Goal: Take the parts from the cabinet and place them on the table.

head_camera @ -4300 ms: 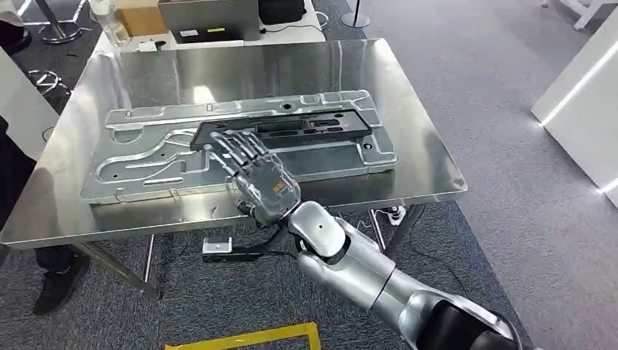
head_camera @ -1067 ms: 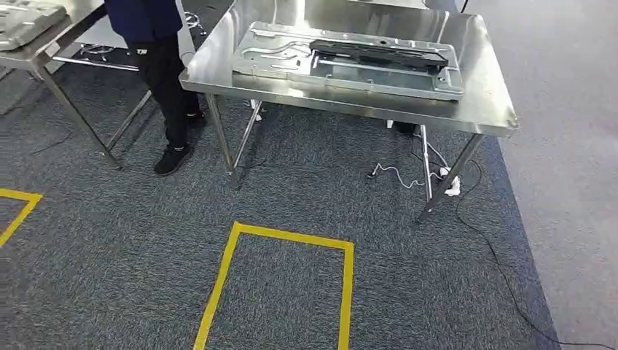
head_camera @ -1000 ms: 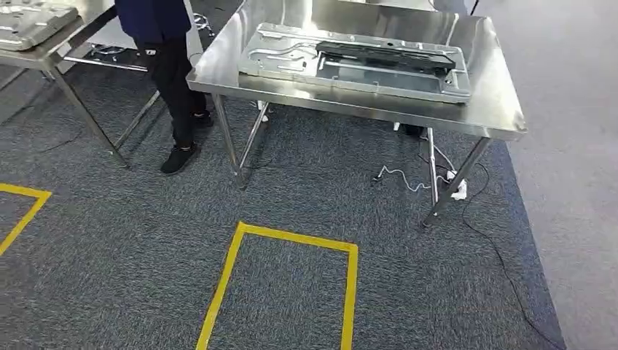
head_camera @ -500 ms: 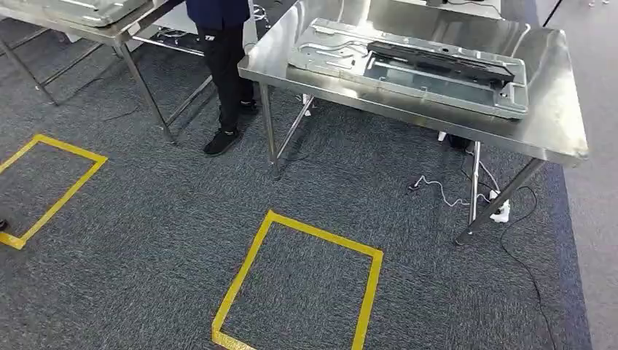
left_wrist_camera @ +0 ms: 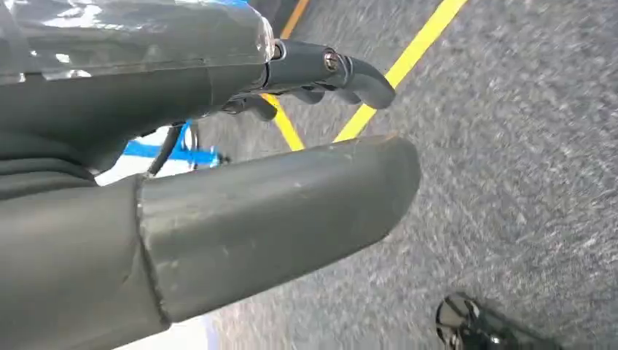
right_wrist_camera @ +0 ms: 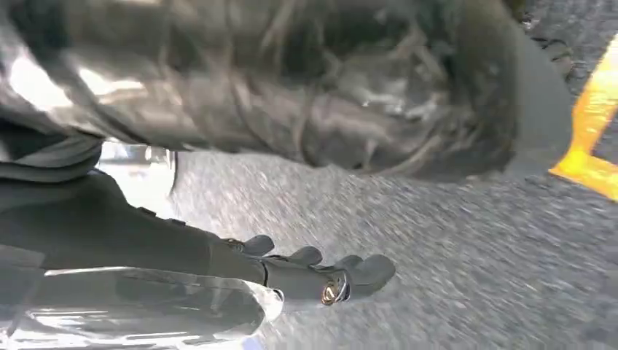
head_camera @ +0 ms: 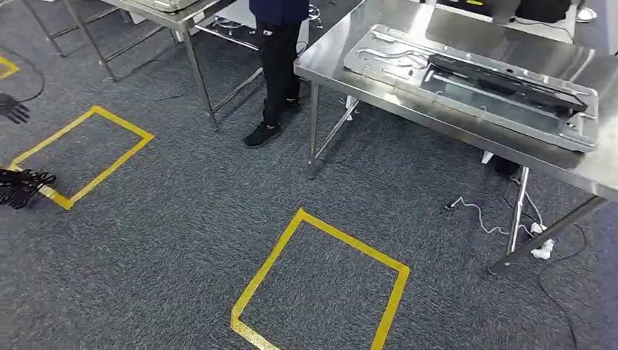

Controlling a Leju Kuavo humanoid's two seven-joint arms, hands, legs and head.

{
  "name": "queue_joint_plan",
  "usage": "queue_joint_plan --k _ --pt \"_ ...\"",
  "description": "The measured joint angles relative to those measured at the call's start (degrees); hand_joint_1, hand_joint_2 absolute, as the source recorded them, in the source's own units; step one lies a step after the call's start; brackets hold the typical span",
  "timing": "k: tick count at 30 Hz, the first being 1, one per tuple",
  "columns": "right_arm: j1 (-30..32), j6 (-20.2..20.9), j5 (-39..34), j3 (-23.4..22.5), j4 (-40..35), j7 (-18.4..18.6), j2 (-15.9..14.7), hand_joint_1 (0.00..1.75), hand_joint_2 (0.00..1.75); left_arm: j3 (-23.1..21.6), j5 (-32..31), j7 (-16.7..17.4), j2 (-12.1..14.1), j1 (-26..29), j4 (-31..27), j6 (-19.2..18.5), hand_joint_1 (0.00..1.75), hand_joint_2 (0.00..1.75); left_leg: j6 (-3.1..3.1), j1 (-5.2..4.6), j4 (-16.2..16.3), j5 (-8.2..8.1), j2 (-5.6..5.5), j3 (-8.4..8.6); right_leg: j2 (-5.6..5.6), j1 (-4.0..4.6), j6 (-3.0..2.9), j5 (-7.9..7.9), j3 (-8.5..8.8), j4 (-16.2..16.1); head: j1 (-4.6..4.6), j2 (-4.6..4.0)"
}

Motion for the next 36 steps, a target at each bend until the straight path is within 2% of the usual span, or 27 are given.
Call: queue_joint_plan --k 2,3,4,5,6,8,9,10,11,13,14,15,18,19,20,21,22,24,25,26,28,29,30,31,34,35,36 --pt "-0.4 -0.3 0.0 0.0 0.0 -0.1 0.0 0.00 0.00 0.0 0.0 -0.1 0.0 0.0 0.0 0.0 0.00 0.00 -0.85 0.65 -0.3 0.43 -1.40 -0.55 -1.34 0.35 -0.04 -0.03 -0.11 0.1 -0.02 -0.02" --pt "-0.5 -0.3 0.0 0.0 0.0 -0.1 0.0 0.00 0.00 0.0 0.0 -0.1 0.0 0.1 0.0 0.0 0.00 0.00 -1.38 0.79 -0.6 0.74 -2.14 -0.58 -1.99 0.47 -0.28 0.05 -0.08 0.1 0.00 0.00" --pt "-0.6 -0.4 0.0 0.0 0.0 -0.1 0.1 0.00 0.00 0.1 0.1 -0.2 0.1 0.2 0.0 0.0 0.00 0.00 -1.78 0.50 -0.7 0.86 -2.40 -0.81 -3.00 -0.19 -0.93 0.54 0.28 -0.9 -0.02 0.00" --pt "-0.6 -0.6 0.0 0.0 0.0 -0.1 0.0 0.00 0.00 0.1 0.2 -0.3 0.1 0.3 0.0 0.0 0.00 0.00 -1.77 0.34 0.3 0.29 1.24 -1.05 -4.06 -0.15 -1.22 0.82 0.66 -1.4 -0.04 0.00" --pt "-0.5 -0.7 -0.1 0.0 0.0 -0.2 0.0 0.00 0.00 0.1 0.2 -0.4 0.1 0.2 0.0 0.0 0.00 0.00 -1.92 0.21 2.7 -1.70 3.95 -2.27 -4.87 -0.06 -1.82 0.89 0.76 -1.6 -0.20 0.00" --pt "-0.2 -0.7 -0.1 0.0 0.0 -0.2 0.0 0.00 0.00 0.1 0.2 -0.5 0.1 0.0 0.0 0.0 0.00 0.00 -2.32 0.30 11.5 -6.53 5.16 -6.50 -6.96 0.31 -1.96 0.81 0.58 -1.5 -0.20 -0.02" --pt "-0.1 -0.7 -0.1 0.0 0.0 -0.2 0.0 0.00 0.00 0.1 0.2 -0.6 0.1 0.0 0.0 0.0 0.00 0.00 -2.49 0.34 15.2 -7.89 5.30 -8.18 -8.03 0.41 -1.99 0.73 0.48 -1.4 -0.20 0.00" --pt "-0.2 -0.7 -0.1 0.0 0.0 -0.2 0.0 0.00 0.00 0.1 0.2 -0.6 0.1 0.0 0.0 0.0 0.00 0.00 -2.57 0.35 16.8 -7.89 5.43 -8.73 -8.93 0.46 -1.98 0.71 0.38 -1.3 -0.20 0.00" --pt "-0.2 -0.7 -0.2 0.0 0.0 -0.1 0.0 0.00 0.00 0.2 0.2 -0.6 0.2 0.2 0.0 0.0 0.00 0.00 -2.57 0.35 15.4 -6.64 5.57 -7.82 -9.75 0.50 -1.94 0.60 0.40 -1.3 -0.20 -0.02" --pt "-0.3 -0.6 -0.3 0.0 0.0 0.0 0.1 0.00 0.00 0.2 0.2 -0.6 0.2 0.4 0.0 0.0 0.00 0.00 -2.26 0.32 5.8 -2.00 6.56 -2.28 -11.21 0.50 -1.68 0.36 0.72 -1.2 -0.20 0.00" --pt "-0.4 -0.6 -0.3 0.0 0.0 0.1 0.1 0.00 0.00 0.2 0.2 -0.6 0.3 0.3 0.0 0.0 0.00 0.00 -1.87 0.16 0.5 -0.33 8.97 0.84 -11.84 0.59 -1.42 0.17 0.94 -1.1 -0.20 0.00" --pt "-0.3 -0.6 -0.3 0.0 0.0 0.0 0.1 0.00 0.00 0.2 0.1 -0.6 0.3 0.1 0.0 0.0 0.00 0.00 -1.49 -0.38 -0.7 -0.94 10.28 1.44 -12.51 1.00 -1.00 -0.10 0.91 -0.9 -0.20 0.00" --pt "-0.9 -0.3 -0.4 0.0 0.0 0.0 0.1 0.00 0.00 0.2 0.1 -0.7 0.3 0.5 0.0 -0.1 0.00 0.00 -0.79 -0.56 -0.8 -0.56 8.49 0.69 -13.62 0.90 -0.31 -0.03 1.21 -1.0 -0.17 -0.02" --pt "-1.1 -0.3 -0.4 0.0 0.0 0.0 0.1 0.00 0.00 0.2 0.1 -0.7 0.3 0.5 0.0 -0.1 0.00 0.00 -0.25 -0.33 -1.3 -0.27 7.85 0.75 -14.16 1.01 0.16 -0.15 1.44 -1.1 -0.15 0.00" --pt "-1.1 -0.3 -0.5 0.0 0.0 0.0 0.0 0.00 0.00 0.2 0.1 -0.7 0.3 0.5 0.0 -0.1 0.00 0.00 0.14 0.05 -1.7 0.16 7.37 1.31 -12.00 0.54 0.69 -0.84 1.43 -0.5 -0.18 0.00" --pt "-0.9 -0.3 -0.5 0.0 0.0 0.0 0.0 0.00 0.00 0.2 0.0 -0.7 0.3 0.4 0.0 -0.1 0.00 0.00 0.49 0.10 -1.8 0.28 6.83 1.15 -8.94 0.52 0.75 -2.69 0.48 1.6 -0.15 0.00" --pt "-0.8 -0.3 -0.5 -0.1 0.0 0.0 0.1 0.00 0.00 0.2 0.0 -0.7 0.3 0.3 0.0 -0.1 0.00 0.00 0.75 0.07 -1.8 0.47 6.36 0.94 -7.50 0.45 0.76 -5.09 -1.29 5.4 -0.15 0.00" --pt "-0.6 -0.2 -0.5 -0.1 0.0 0.0 0.1 0.00 0.00 0.2 0.0 -0.7 0.3 0.2 0.0 -0.1 0.00 0.00 0.98 -0.07 -1.7 0.63 4.97 0.60 -6.71 0.37 0.81 -9.05 -5.93 14.9 -0.15 0.00" --pt "-0.5 -0.2 -0.5 -0.1 0.0 0.0 0.1 0.00 0.00 0.2 0.0 -0.7 0.3 0.2 0.0 -0.1 0.00 0.00 0.98 -0.08 -1.6 0.64 4.21 0.54 -6.70 0.36 0.84 -9.03 -6.97 16.8 -0.15 0.00" --pt "-0.4 -0.1 -0.5 -0.1 0.1 0.0 0.1 0.00 0.00 0.2 0.0 -0.7 0.3 0.3 0.0 -0.1 0.00 0.00 0.96 -0.08 -1.5 0.65 3.28 0.57 -6.67 0.32 0.81 -7.49 -6.77 16.0 -0.15 0.00" --pt "-0.4 -0.1 -0.5 -0.1 0.1 0.0 0.1 0.00 0.00 0.2 0.0 -0.7 0.3 0.3 0.0 -0.1 0.00 0.00 0.84 -0.06 -1.2 0.61 1.51 0.62 -6.09 0.21 0.57 -2.18 -3.38 8.1 -0.15 -0.02" --pt "-0.4 0.0 -0.5 -0.1 0.1 0.0 0.1 0.00 0.00 0.2 0.0 -0.7 0.3 0.3 0.0 -0.1 0.00 0.00 0.65 -0.04 -1.0 0.56 0.76 0.57 -4.25 0.17 0.34 0.40 -1.25 3.2 -0.13 -0.02" --pt "-0.2 0.0 -0.5 -0.1 0.1 0.0 0.0 0.00 0.00 0.2 0.0 -0.7 0.2 0.3 0.0 -0.2 0.00 0.00 0.43 0.09 -0.8 0.57 0.19 0.17 -0.12 0.01 -0.09 0.11 -0.22 0.8 -0.17 0.00" --pt "-0.2 0.1 -0.5 -0.1 0.1 0.0 0.0 0.00 0.00 0.2 -0.1 -0.7 0.2 0.0 0.0 -0.2 0.00 0.00 -0.22 -0.06 -0.4 0.54 -0.75 -0.29 -0.03 0.04 -0.01 0.19 -0.41 0.0 -0.15 0.00" --pt "-0.6 0.1 -0.5 -0.1 0.1 -0.1 0.0 0.00 0.00 0.2 -0.1 -0.6 0.2 0.4 0.0 -0.2 0.00 0.00 -1.65 0.47 -1.1 1.27 -2.94 -0.92 -2.35 0.49 -0.65 0.39 -0.22 -0.1 -0.15 -0.02" --pt "-0.6 0.1 -0.5 -0.1 0.1 -0.1 0.0 0.00 0.00 0.2 -0.1 -0.6 0.2 0.4 0.0 -0.2 0.00 0.00 -1.61 0.41 -0.4 1.00 -1.52 -0.99 -3.44 -0.23 -1.32 0.95 0.11 -1.0 -0.17 0.00" --pt "-0.5 0.2 -0.5 -0.1 0.1 -0.1 0.0 0.00 0.00 0.2 -0.1 -0.6 0.2 0.4 0.0 -0.2 0.00 0.00 -1.69 -0.02 1.2 -0.26 2.46 -1.75 -4.31 0.01 -1.66 1.01 0.31 -1.4 -0.24 -0.02"
